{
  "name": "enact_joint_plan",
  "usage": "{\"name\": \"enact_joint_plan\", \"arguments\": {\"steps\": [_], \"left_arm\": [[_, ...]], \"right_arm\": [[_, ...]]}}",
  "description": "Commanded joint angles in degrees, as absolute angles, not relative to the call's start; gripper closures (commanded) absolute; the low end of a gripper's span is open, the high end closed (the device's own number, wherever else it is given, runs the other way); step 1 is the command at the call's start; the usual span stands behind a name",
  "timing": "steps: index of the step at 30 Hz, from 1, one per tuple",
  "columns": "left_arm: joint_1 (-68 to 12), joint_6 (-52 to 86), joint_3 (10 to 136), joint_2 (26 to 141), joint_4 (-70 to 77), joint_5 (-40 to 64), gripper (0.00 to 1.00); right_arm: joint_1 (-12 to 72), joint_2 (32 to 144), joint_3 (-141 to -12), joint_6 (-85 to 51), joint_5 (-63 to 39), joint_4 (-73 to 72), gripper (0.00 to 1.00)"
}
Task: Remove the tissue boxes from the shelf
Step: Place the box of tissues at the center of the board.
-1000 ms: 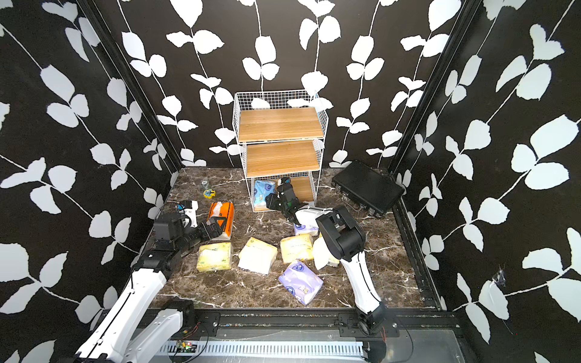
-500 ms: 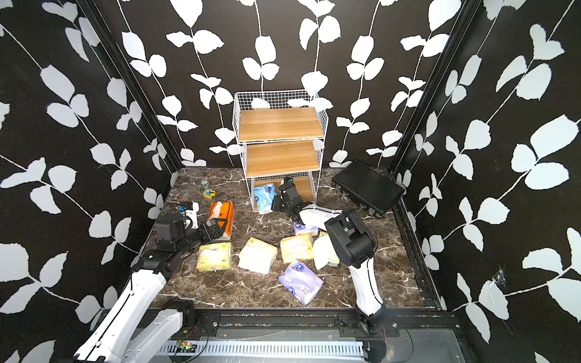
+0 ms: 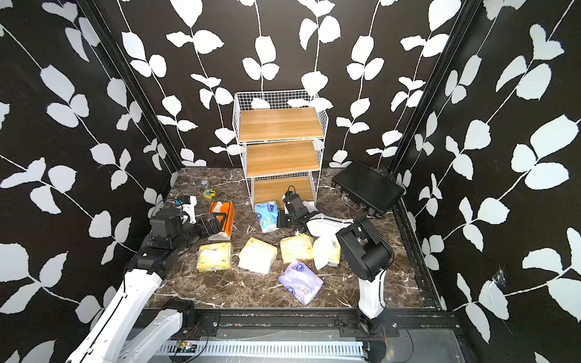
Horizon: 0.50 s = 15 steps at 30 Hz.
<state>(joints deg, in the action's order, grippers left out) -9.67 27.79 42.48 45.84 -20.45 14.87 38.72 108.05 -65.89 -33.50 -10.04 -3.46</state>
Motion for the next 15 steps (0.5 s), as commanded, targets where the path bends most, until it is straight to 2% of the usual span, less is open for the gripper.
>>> {"name": "enact_joint_plan", "arguments": {"steps": [1,5,6,7,8,12,13,14,15], "left_arm": [[-10.19,25.95,45.61,44.93,-23.13,11.26,0.01],[-10.15,23.78,47.66,43.76,-25.29,9.06,0.01],[-10.19,23.51,47.82,43.54,-25.46,8.8,0.01],[-10.19,23.07,47.84,43.35,-25.44,8.41,0.01],[-10.18,22.7,47.64,43.09,-25.27,7.61,0.01],[-10.17,20.46,46.59,41.3,-24.79,4.91,0.01],[-10.19,19.75,46.1,40.46,-24.54,3.76,0.01],[-10.23,18.91,45.45,39.54,-24.08,2.51,0.01],[-10.13,18.05,44.71,38.82,-23.39,1.47,0.01]], "right_arm": [[40.63,104.64,-64.09,-29.38,-11.63,-1.02,1.0],[41.47,102.05,-63.0,-28.32,-10.22,0.88,1.0],[41.48,101.43,-62.53,-28.3,-9.6,0.86,0.89],[41.37,100.73,-62.24,-28.09,-8.86,1.1,0.6],[41.47,100.11,-62.14,-27.59,-8.38,1.47,0.52],[41.43,96.9,-62.38,-25.74,-6.55,3.62,0.38],[41.44,95.44,-62.39,-25.0,-5.46,4.35,0.29],[41.46,93.65,-62.39,-24.13,-3.98,5.26,0.09],[41.48,92.35,-62.4,-23.4,-2.62,6.11,0.01]]}}
